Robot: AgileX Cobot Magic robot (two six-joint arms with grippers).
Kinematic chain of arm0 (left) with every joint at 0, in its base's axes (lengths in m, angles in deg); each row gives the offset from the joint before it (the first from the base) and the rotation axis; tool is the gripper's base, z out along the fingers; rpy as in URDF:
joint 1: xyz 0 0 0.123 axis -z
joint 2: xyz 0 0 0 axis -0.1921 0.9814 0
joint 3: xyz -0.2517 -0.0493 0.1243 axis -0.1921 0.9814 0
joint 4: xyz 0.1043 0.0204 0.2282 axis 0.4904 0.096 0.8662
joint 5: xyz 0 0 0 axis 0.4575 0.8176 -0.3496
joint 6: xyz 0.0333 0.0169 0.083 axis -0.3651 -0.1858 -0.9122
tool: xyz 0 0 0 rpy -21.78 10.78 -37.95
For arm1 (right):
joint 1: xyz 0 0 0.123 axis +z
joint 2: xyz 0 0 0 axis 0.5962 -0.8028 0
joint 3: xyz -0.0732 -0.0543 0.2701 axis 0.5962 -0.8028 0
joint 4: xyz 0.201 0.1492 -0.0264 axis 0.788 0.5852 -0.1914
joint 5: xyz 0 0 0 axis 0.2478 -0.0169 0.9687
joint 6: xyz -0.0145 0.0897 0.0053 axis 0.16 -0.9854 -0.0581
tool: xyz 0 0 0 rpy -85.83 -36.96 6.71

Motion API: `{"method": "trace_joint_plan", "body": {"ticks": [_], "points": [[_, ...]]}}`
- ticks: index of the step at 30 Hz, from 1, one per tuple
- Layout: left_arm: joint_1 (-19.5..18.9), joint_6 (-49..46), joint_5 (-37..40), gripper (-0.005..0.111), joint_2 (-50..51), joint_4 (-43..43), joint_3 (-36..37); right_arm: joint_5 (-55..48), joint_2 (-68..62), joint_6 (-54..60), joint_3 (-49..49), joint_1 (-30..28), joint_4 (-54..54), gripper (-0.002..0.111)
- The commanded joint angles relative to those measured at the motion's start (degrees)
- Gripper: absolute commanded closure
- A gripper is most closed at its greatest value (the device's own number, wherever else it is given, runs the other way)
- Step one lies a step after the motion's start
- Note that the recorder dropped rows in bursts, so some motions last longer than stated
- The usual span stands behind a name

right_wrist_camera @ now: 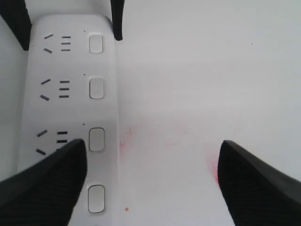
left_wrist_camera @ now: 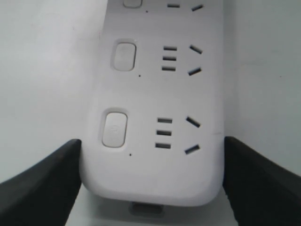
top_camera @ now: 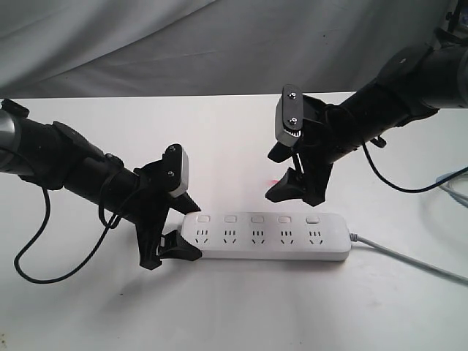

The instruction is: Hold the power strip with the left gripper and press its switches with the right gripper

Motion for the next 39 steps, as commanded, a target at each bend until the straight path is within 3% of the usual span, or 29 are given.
{"method": "trace_joint_plan", "body": {"ticks": [1,9,22,39], "points": [[0.30,-0.29,-0.57,0.107,0.10,0.41,-0.22,-0.22,0.59,0.33,-0.33,-0.06,-0.64,0.037],[0.30,-0.29,-0.57,0.107,0.10,0.41,-0.22,-0.33,0.59,0.33,-0.33,-1.35,-1.14,0.037],[0.30,-0.29,-0.57,0.107,0.10,0.41,-0.22,-8.01,0.59,0.71,-0.33,-9.22,-4.57,0.037],[0.30,-0.29,-0.57,0.107,0.10,0.41,-0.22,-3.89,0.59,6.35,-3.64,-9.53,-0.98,0.037]]}}
